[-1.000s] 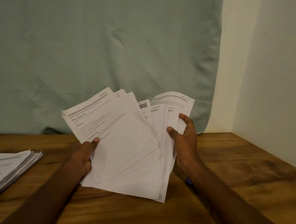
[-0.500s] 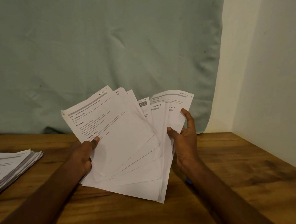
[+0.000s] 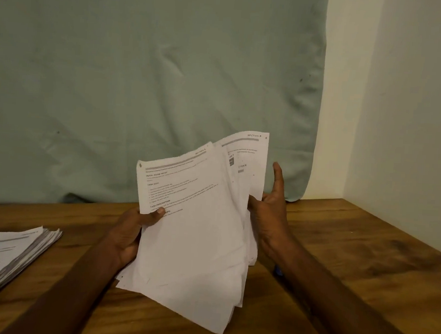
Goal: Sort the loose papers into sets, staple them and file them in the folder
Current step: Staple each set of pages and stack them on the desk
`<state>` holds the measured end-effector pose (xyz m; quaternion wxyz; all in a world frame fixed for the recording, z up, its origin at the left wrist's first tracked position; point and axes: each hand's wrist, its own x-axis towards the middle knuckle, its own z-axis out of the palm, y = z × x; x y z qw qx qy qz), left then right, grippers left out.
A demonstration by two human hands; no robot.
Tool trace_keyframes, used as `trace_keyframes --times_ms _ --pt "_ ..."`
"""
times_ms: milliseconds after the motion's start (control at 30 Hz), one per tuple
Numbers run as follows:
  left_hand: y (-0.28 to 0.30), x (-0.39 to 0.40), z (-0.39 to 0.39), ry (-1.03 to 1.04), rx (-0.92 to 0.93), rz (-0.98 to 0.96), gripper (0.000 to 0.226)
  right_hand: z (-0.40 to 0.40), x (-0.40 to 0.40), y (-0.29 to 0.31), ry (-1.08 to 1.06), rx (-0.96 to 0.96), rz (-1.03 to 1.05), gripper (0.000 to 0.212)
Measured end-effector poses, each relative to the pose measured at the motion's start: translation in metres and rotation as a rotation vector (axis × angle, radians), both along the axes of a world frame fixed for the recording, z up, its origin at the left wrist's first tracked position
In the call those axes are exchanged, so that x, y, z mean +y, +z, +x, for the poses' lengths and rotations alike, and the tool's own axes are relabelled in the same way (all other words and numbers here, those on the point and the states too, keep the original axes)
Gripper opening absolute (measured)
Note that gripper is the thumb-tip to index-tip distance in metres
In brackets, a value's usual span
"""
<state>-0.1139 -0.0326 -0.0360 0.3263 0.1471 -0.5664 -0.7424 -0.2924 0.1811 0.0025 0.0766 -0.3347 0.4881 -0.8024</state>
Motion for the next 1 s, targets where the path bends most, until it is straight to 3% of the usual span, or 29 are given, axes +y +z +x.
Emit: trace_keyframes --times_ms 100,167,267,333,533,700,800,1000 --pt "0.002 0.003 0.002 -0.021 0.027 0.043 0.048 0.002 0.0 0.001 0.086 -0.085 0.034 0.056" --pt "0.005 0.006 0.005 -0.07 0.038 0.076 0.051 0.003 0.0 0.0 0.24 -0.153 0.021 0.04" --pt "0.008 0.009 0.007 -0.133 0.029 0.141 0.051 0.005 0.004 0.002 0.462 -0.256 0.003 0.041" --pt "0.008 0.009 0.008 -0.175 0.013 0.194 0.05 0.009 0.005 0.003 0.499 -0.304 0.005 0.042" --pt "0.007 0.008 0.007 -0.109 0.055 0.134 0.051 0.009 0.003 0.0 0.374 -0.256 0.06 0.025" --pt "0.006 0.001 0.006 0.062 0.148 -0.016 0.052 0.001 0.0 -0.003 0.367 -0.331 0.112 0.051" --pt "0.01 0.0 0.004 0.164 0.157 -0.128 0.054 0.001 -0.001 -0.005 0.346 -0.234 0.189 0.04" --pt "0.015 0.003 0.003 -0.139 0.074 -0.228 0.062 0.015 -0.003 -0.004 0.124 -0.108 0.261 0.03"
